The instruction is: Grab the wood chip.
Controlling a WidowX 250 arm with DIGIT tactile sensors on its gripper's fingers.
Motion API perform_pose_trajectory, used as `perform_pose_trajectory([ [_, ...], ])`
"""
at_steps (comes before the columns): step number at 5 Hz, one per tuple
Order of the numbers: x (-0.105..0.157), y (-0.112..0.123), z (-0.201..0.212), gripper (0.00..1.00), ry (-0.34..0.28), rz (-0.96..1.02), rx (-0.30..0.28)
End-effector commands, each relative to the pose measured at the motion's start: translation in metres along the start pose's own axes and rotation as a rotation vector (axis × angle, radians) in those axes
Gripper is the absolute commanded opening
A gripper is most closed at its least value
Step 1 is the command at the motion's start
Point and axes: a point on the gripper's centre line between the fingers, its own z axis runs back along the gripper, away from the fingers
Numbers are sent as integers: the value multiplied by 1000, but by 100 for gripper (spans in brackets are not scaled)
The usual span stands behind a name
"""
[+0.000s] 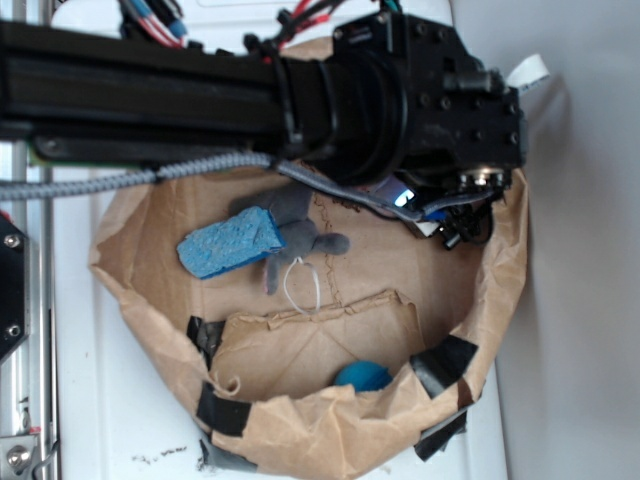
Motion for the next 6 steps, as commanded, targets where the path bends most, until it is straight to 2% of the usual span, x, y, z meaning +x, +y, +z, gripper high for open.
perform_pose_trajectory([
  [1, -39, -3, -5, 0, -46, -8, 3],
  [3, -39, 13, 12, 0, -71, -23, -44],
  [4, -23, 22, 32, 0, -80, -75, -74],
  [5, -25, 44, 79, 0, -77, -238, -182],
  [6, -33, 62, 122, 0, -116, -482, -232],
])
